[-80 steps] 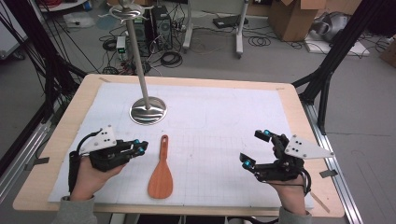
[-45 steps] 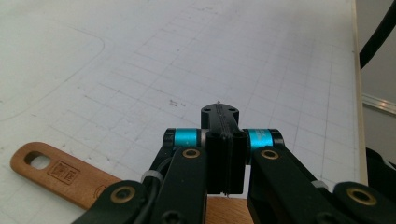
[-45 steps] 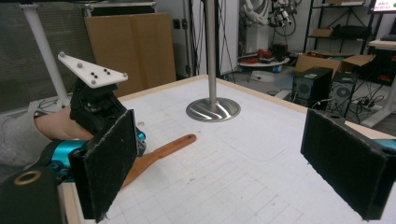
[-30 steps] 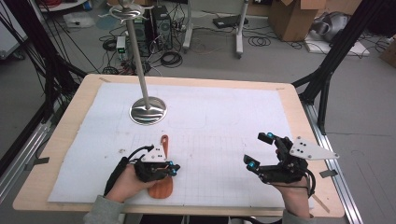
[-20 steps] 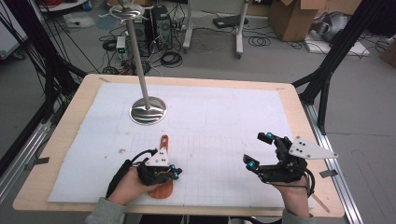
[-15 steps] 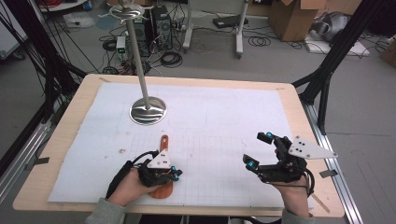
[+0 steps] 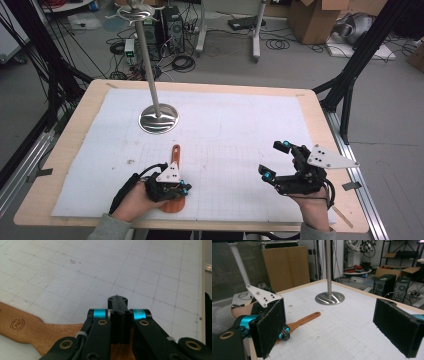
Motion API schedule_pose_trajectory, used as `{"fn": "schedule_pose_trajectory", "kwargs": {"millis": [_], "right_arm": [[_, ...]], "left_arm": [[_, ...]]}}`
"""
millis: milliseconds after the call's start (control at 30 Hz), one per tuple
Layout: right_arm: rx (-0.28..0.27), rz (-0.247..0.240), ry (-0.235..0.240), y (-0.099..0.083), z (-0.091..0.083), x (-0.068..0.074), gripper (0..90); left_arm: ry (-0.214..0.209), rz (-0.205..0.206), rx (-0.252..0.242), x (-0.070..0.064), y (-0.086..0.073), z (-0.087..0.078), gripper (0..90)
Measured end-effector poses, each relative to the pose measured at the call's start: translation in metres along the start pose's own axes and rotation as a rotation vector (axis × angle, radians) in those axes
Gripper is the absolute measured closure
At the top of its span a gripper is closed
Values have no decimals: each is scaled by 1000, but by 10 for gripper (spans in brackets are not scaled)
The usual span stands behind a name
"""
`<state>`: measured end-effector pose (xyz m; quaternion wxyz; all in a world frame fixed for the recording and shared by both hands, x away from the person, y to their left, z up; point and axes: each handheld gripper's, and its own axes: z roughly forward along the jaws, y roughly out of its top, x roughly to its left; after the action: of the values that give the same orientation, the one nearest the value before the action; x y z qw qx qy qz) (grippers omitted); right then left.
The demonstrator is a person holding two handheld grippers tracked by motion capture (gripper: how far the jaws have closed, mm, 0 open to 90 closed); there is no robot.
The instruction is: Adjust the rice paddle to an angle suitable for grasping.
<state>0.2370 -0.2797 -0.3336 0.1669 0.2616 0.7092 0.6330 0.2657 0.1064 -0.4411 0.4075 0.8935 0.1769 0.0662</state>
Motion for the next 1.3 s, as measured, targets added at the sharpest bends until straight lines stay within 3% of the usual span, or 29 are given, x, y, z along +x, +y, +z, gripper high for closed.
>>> {"fn": "schedule_pose_trajectory", "kwargs": {"millis": [333,733,1067,1300], "right_arm": [[-23,14,-15,1,-1,-5,99],[-13,-4,30,4,20,-2,99],[-15,6,38,6,24,-2,99],[-11,1,45,6,27,-1,98]], "left_arm": [[8,-13,8,3,-9,-12,895],[30,-54,-5,7,-19,-31,895],[66,-83,-6,11,-27,-42,895],[65,-73,-28,9,-25,-37,895]]}}
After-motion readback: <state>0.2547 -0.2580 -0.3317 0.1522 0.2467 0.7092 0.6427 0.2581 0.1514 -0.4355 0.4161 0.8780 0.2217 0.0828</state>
